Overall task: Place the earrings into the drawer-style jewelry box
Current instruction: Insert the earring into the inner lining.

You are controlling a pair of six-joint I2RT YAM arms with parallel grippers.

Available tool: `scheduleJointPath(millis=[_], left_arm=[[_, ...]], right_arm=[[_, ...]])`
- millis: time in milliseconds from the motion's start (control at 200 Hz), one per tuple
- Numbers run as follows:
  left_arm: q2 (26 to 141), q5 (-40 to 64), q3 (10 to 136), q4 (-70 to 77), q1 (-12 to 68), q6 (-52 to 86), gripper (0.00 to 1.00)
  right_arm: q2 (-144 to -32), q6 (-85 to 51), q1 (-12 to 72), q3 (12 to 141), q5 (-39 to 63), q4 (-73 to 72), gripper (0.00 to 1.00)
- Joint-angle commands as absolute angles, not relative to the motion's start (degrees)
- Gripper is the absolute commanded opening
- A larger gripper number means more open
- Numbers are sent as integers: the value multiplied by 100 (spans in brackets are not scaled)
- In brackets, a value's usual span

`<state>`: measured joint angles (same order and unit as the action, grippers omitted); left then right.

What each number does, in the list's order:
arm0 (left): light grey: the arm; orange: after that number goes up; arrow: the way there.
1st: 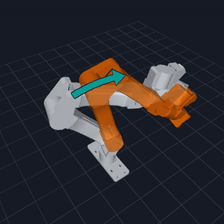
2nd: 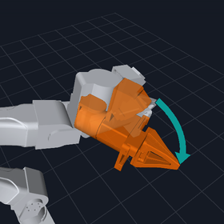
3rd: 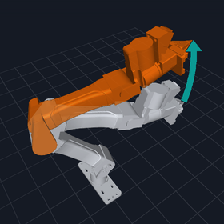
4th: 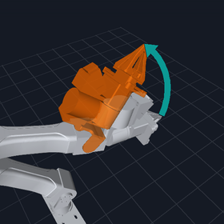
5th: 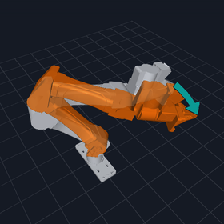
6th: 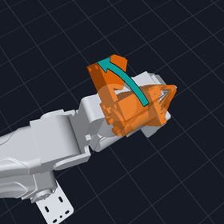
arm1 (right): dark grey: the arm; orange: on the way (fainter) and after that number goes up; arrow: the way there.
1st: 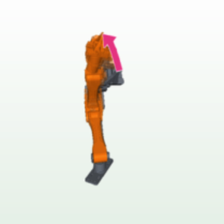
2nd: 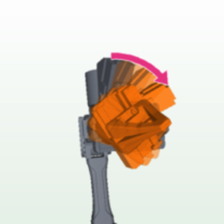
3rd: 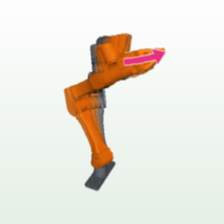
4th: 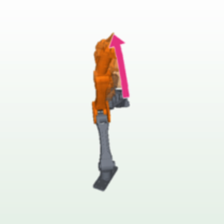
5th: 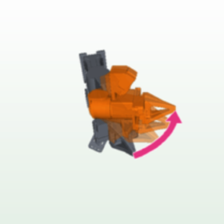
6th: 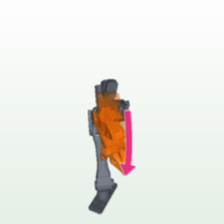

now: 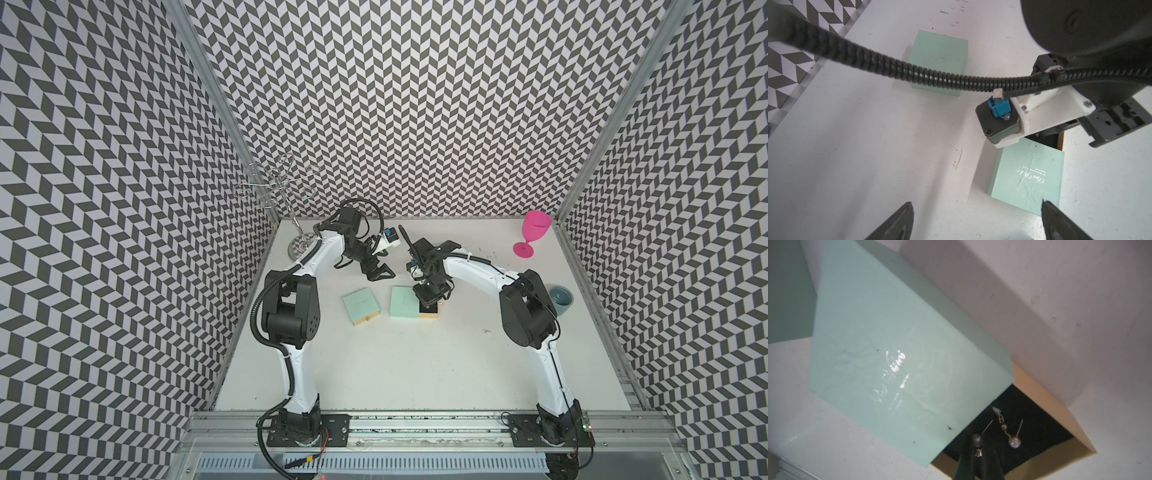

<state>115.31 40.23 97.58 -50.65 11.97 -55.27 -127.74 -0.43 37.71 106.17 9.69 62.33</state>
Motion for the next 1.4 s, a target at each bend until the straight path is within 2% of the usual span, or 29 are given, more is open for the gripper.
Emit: scheduleJointPath(millis=[0,636,1107,1397], left_arm=[[11499,4122,9757,-5174,1161,-5686,96],[11481,4128,9720,-5141,1134,-5731,96],[11470,4124,9751,-5162,1136,-5777,97],[11460,4131,9672,-5139,1160,-5779,96]], right_arm=[[-12886,44,3858,10695,887,6151,3],[-12561,0,3946,10616,652,6160,14],[-12277,-67,3947,10589,593,6231,14],[-12470,-75,3946,10518,658,6078,7]])
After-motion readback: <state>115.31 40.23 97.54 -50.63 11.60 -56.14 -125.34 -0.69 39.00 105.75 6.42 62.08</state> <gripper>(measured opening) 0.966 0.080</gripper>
